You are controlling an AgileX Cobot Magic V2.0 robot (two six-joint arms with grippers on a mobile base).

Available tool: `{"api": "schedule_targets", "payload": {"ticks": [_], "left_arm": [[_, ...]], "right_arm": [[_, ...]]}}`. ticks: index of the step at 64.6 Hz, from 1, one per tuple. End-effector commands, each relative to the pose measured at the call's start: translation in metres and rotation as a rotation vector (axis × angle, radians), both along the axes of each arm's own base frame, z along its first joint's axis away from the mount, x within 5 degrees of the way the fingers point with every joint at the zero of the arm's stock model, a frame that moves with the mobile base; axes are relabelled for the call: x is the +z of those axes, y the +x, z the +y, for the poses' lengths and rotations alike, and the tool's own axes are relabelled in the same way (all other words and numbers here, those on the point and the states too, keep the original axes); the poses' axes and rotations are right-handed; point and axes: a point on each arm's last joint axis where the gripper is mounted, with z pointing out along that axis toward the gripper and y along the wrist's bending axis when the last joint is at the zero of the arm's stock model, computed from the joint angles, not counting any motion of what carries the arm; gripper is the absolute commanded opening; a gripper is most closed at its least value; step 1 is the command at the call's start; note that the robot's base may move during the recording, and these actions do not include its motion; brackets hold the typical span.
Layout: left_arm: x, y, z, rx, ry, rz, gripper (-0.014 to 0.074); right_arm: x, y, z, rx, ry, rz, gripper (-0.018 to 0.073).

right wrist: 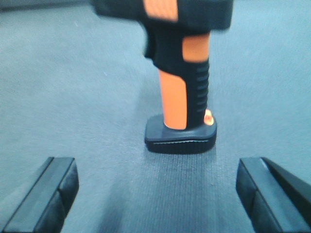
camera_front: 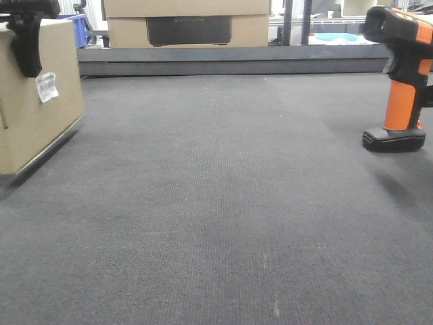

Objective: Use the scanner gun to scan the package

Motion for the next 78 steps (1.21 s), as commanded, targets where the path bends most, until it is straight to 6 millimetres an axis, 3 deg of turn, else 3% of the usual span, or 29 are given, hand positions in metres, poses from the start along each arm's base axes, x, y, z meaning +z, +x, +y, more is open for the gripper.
{"api": "schedule_targets", "payload": {"ticks": [1,12,17,21,33,41,51,68,72,78], "left_arm": [[-0.005,0.003,-0.001,0.008,-0.008,0.025,-0.0111],[-0.007,0.002,-0.003,0.013,-0.043,0.037,-0.0109],[-0.007,0.003,-0.004,0.012,-0.043,0.035,-0.0054],[-0.007,0.003,-0.004,0.012,-0.046,0.034,0.0044],[-0.007,0.002,-0.005,0.015,-0.057,0.040,0.0446],[-0.008,0.001,-0.004,0.017,-0.056,0.048,0.0608],[0.001,-0.003,-0.004,0.016,-0.060,0.025,0.0599],[0.055,-0.037,0.002,0.016,-0.086,-0.117,0.0595],[0.064,-0.045,0.004,0.015,-0.092,-0.146,0.0564],[0.066,-0.056,0.006,0.021,-0.102,-0.168,0.0436]], "right_arm": [[0.003,-0.006,-0.001,-0.003,-0.011,0.002,0.0570],[0.007,-0.008,-0.001,-0.005,-0.014,-0.009,0.0570],[0.007,-0.008,-0.001,-0.006,-0.014,-0.007,0.0570],[0.007,-0.008,-0.001,-0.006,-0.014,-0.007,0.0570],[0.007,-0.008,-0.001,-0.006,-0.014,-0.007,0.0570],[0.007,-0.008,-0.001,-0.006,-0.014,-0.007,0.0570],[0.007,-0.008,-0.001,-0.006,-0.014,-0.007,0.0570],[0.007,-0.008,-0.001,-0.006,-0.014,-0.007,0.0570],[0.007,-0.008,-0.001,-0.006,-0.014,-0.007,0.0570],[0.007,-0.008,-0.001,-0.006,-0.014,-0.005,0.0570]]}}
